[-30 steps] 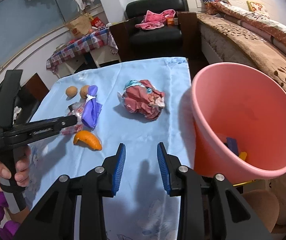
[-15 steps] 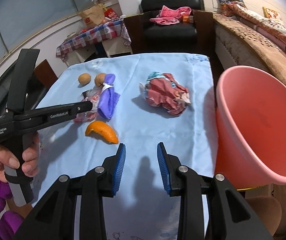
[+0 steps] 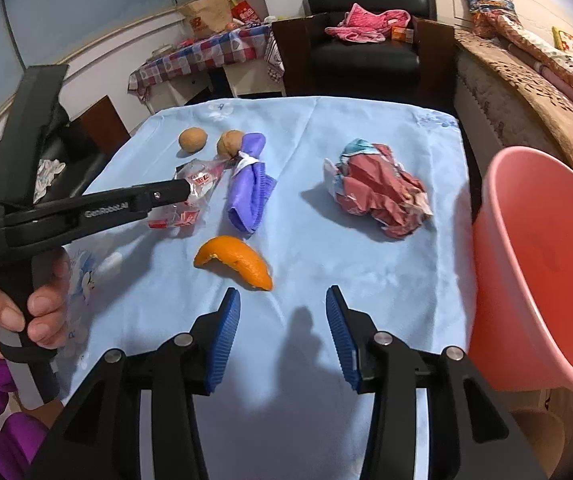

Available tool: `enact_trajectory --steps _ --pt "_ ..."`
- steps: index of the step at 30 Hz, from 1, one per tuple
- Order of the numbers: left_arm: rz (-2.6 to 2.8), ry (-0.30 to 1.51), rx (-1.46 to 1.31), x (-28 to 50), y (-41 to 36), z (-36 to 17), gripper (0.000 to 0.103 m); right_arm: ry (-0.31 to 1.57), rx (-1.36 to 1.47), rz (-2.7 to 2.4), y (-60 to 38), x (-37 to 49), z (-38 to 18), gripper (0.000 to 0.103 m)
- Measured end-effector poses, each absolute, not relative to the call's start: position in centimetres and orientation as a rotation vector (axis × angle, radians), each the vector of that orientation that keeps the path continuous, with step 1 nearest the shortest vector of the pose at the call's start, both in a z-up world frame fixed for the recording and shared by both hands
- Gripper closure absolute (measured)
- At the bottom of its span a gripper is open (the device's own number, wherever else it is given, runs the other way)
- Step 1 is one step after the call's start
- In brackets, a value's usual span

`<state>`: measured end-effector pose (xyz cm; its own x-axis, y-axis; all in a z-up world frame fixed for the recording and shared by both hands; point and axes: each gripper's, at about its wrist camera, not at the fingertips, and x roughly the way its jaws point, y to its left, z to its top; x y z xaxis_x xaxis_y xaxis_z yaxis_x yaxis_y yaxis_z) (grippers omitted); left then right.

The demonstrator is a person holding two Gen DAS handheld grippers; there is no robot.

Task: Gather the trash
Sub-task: 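Move both tools back over the table toward the orange peel and snack bag, then grasp the snack wrapper bag with the left tool while the right tool grasps the orange peel, then carry the snack bag and orange peel in both tools over the pink bucket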

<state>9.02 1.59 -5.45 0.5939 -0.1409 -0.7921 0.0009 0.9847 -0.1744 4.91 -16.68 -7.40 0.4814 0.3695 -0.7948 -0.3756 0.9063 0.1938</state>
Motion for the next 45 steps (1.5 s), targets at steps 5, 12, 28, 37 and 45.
enact_trajectory --steps 5,12,28,37,45 --pt "-0.101 0.921 -0.188 7.9 2.5 -4.8 0.079 0.983 -0.033 0.479 -15.2 5.6 -7.6 0.059" --pt "-0.115 0.907 -0.214 7.0 3.2 -4.0 0.079 0.992 -0.089 0.519 -12.9 6.6 -8.1 0.059" --pt "-0.115 0.924 -0.212 6.6 2.9 -4.2 0.079 0.984 -0.157 0.525 -11.4 7.8 -9.7 0.085" --pt "-0.122 0.927 -0.204 6.5 2.3 -4.2 0.079 0.952 -0.083 0.537 -13.3 6.8 -8.1 0.096" --pt "-0.140 0.911 -0.192 6.3 1.5 -3.4 0.079 0.896 0.001 0.512 -15.9 5.5 -5.5 0.096"
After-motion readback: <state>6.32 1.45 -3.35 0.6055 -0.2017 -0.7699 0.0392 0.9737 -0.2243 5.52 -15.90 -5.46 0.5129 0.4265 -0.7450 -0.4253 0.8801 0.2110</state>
